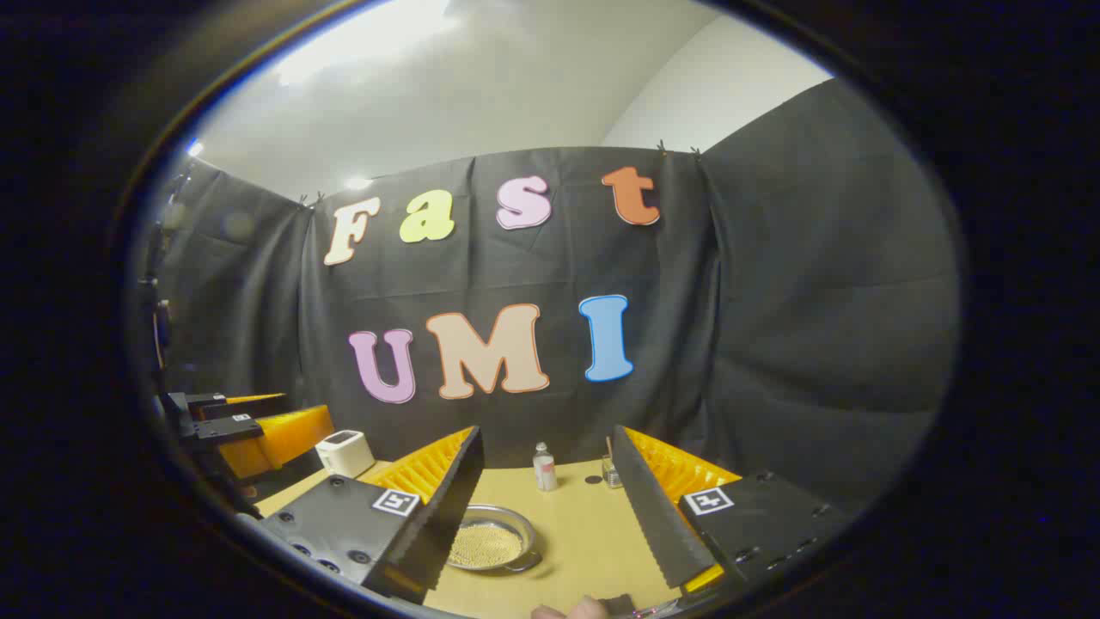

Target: First push the handle of the pot to place it horizontally, then grasp the pot with both hands and set it on the induction cooktop.

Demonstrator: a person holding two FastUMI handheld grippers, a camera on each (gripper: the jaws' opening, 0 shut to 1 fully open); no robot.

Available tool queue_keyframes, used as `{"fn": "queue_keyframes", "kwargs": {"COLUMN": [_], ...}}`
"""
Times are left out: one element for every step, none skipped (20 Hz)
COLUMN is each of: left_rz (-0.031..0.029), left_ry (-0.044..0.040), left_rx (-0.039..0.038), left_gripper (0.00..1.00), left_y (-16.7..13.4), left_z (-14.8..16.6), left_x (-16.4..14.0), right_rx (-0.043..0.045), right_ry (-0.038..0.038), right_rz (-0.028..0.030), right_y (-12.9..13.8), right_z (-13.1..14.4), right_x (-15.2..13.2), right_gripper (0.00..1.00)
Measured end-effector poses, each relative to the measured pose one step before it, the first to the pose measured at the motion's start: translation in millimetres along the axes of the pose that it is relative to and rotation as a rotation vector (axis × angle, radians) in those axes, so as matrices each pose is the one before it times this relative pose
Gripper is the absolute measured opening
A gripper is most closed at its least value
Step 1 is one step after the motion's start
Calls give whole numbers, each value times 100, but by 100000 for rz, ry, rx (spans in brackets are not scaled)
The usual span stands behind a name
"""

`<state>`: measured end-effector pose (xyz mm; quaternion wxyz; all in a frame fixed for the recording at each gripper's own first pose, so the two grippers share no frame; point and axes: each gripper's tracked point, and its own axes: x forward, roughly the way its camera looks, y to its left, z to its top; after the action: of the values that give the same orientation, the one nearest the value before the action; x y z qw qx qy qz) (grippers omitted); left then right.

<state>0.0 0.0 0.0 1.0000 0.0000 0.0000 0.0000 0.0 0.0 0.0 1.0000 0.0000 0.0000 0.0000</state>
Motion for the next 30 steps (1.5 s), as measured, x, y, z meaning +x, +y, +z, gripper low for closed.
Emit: {"fn": "queue_keyframes", "kwargs": {"left_rz": [-346,-320,-364,-634,-596,-506,-315,-262,-40,-140,10,202,28,-228,-313,-52,150,401,485,17,-325,-222,256,572,143,-47,61,519,573,694], "left_ry": [-330,-230,-630,-275,215,325,121,-162,59,81,-169,16,-526,-749,-631,659,727,-780,-463,453,803,676,314,-283,-364,97,529,147,-122,24], "left_rx": [320,568,487,279,155,232,106,-14,85,243,410,688,200,-129,-147,235,160,-432,-547,-327,22,322,330,-347,-808,-254,565,769,46,-454], "left_gripper": [92,95,95,95,95,95,95,95,95,92,95,95,95,95,95,95,95,95,95,95,92,95,95,96,95,95,95,92,94,94], "left_y": [-382,-359,-272,-427,-470,-403,-318,-281,-271,-174,-131,-90,-76,-156,-242,-118,40,65,87,-55,-95,-34,153,224,4,-45,169,283,224,245], "left_z": [156,209,110,180,-124,-54,-86,77,-69,89,-17,107,119,186,29,-88,-246,253,24,-160,-368,-190,-103,132,88,-93,-242,-47,-31,-18], "left_x": [44,94,-79,66,-9,29,-44,-85,-170,-134,-98,-121,-158,-67,-14,68,-195,-68,53,13,31,97,80,-21,47,61,73,16,-48,-99], "right_rx": [-221,21,-19,43,208,529,800,806,539,298,217,369,424,242,-245,-463,285,825,437,-292,-664,-491,125,598,504,-52,-471,-610,-359,89], "right_ry": [-86,4,72,-80,-2,28,-58,-297,-65,342,283,177,74,-88,-134,370,238,-639,-348,394,740,521,160,16,-19,86,173,149,20,-157], "right_rz": [200,128,-194,-264,-376,-452,-312,-233,-228,-160,-166,136,71,190,80,-420,223,247,36,-24,20,-82,40,66,150,-65,118,201,474,482], "right_y": [-89,-136,-277,-352,-385,-403,-357,-279,-262,-244,-238,-67,-88,-19,-54,-199,38,77,76,-3,-29,-79,-37,137,125,-3,33,89,178,250], "right_z": [93,94,-41,12,-61,115,179,108,-39,-61,-134,32,-6,-61,-33,42,-66,332,68,-185,-453,-241,7,105,25,-8,-225,-80,17,103], "right_x": [-85,-108,-37,-148,-12,-86,-86,-95,-25,-95,-150,-123,-118,-146,19,115,-110,-63,4,71,31,20,15,58,147,90,53,163,138,59], "right_gripper": [93,93,93,93,93,93,93,93,93,93,93,93,93,93,93,95,93,93,94,95,93,93,93,94,95,93,93,93,93,93]}}
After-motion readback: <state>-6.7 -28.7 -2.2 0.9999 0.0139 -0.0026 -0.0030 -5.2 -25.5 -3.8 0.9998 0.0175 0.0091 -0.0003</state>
